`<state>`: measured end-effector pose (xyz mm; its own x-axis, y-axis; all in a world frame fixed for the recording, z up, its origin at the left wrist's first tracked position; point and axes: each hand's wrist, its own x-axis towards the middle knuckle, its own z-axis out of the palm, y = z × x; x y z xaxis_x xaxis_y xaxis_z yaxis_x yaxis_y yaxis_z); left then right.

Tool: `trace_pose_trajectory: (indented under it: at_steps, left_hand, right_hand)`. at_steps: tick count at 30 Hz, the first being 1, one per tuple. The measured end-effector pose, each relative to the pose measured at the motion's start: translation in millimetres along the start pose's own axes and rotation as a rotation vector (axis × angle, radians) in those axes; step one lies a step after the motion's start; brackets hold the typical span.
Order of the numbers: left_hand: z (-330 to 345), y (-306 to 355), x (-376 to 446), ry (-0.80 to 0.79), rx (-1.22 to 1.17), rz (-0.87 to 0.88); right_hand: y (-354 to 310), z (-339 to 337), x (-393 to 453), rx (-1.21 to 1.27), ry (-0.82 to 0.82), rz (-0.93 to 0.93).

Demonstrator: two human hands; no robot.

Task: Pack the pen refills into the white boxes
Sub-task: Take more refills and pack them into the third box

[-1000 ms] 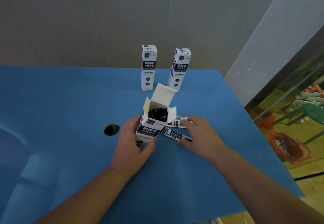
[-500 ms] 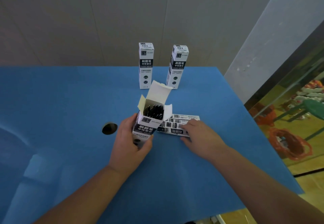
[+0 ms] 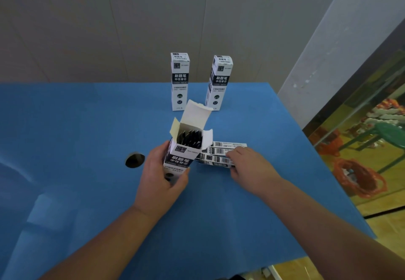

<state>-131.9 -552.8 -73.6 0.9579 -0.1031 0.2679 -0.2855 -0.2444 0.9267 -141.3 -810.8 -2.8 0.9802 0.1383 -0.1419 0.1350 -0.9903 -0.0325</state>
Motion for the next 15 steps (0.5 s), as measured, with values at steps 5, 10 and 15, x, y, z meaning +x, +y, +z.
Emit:
trace_pose_trajectory:
  at_steps: [5,10,15]
  left_hand:
    - [0,-1,0,-0.003,-0.005,0.002]
    - [-1,-1,1,-0.018,-0.009,0.015]
    - [-1,-1,1,-0.006,0.006,0.031]
  right_hand:
    - [0,-2,2,-0.066,-0.034,-0.011]
    - [2,-16,5,-0.005,-0.001,0.066]
    - [5,-50,0,0.282,0.227,0.200]
